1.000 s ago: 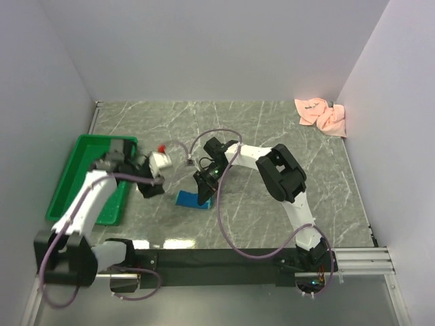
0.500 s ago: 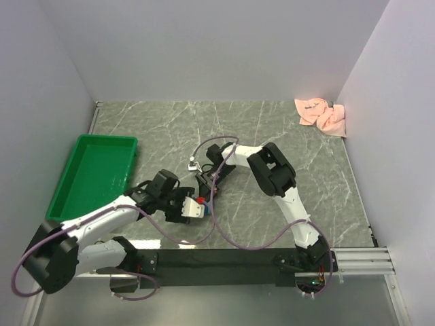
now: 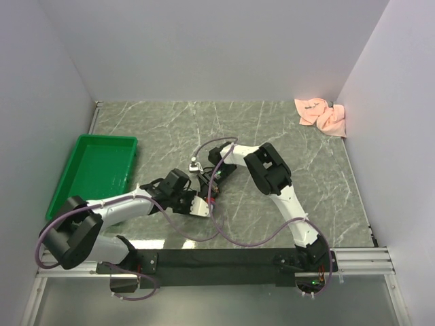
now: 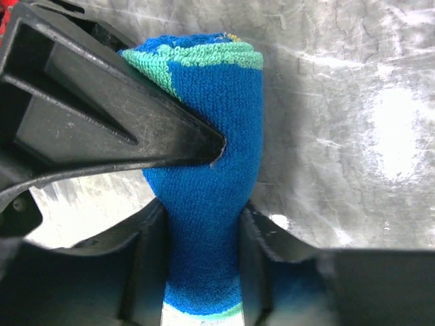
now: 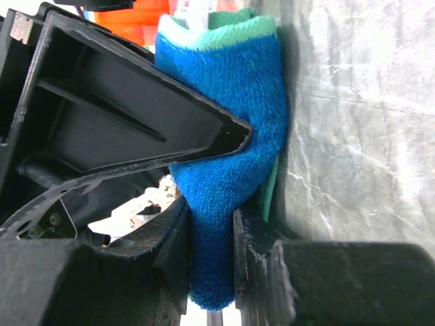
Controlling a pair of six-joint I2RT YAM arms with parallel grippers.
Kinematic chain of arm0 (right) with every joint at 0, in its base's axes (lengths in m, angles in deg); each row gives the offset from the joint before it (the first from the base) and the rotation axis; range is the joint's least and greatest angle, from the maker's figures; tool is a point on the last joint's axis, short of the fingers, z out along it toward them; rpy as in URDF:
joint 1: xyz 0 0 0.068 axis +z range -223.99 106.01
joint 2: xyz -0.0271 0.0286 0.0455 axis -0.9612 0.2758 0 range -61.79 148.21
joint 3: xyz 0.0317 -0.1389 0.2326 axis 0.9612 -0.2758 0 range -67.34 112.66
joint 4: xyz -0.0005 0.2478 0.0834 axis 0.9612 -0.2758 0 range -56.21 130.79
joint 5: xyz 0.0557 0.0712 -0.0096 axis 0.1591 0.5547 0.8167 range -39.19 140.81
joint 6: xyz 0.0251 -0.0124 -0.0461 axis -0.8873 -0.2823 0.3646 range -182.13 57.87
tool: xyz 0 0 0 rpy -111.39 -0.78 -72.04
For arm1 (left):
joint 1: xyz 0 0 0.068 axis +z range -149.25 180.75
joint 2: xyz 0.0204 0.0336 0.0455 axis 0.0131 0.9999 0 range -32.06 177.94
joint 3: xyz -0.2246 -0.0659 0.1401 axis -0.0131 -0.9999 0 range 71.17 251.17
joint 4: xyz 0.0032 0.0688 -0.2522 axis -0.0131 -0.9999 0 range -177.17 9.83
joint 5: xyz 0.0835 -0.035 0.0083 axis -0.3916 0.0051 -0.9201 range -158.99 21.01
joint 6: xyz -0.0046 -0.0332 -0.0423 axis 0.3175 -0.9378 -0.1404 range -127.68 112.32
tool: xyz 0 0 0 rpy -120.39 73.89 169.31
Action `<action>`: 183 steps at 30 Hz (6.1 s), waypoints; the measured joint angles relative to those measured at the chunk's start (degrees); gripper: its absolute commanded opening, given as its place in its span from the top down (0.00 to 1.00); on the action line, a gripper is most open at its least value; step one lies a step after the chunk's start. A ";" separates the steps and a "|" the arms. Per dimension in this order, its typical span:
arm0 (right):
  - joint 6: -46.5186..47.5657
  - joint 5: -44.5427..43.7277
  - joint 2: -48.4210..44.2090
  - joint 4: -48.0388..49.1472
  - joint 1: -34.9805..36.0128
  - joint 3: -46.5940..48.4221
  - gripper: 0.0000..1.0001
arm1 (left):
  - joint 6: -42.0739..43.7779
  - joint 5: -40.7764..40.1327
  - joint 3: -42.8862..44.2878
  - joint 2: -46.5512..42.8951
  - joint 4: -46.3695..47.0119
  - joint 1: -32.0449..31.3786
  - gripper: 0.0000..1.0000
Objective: Roll the towels
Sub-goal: Roll the towel, then place the rolled towel into the container, then move the towel to the center of the board
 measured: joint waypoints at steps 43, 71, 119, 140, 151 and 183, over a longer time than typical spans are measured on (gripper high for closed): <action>-6.58 -22.97 -31.89 0.07 -25.14 -13.86 0.03 | -32.81 11.74 44.61 12.22 -37.70 63.47 1.00; -6.49 -25.22 -32.22 -0.04 -25.62 -15.30 0.00 | -48.41 1.84 43.65 31.93 -18.64 63.12 0.95; -4.83 -24.17 -32.17 -1.62 -25.66 -15.32 0.00 | -46.03 7.10 46.84 30.53 -23.34 62.36 0.00; -6.95 -81.02 -35.65 23.12 -33.46 -1.62 0.01 | -43.19 -5.75 52.65 -2.49 -13.11 46.25 0.01; -2.34 -88.87 -9.42 22.56 -44.17 23.39 0.09 | -48.52 -8.17 55.84 3.54 -18.86 41.46 0.01; 13.88 -101.22 4.57 36.96 -42.82 26.49 1.00 | -50.18 -10.99 55.95 4.59 -29.42 39.58 0.00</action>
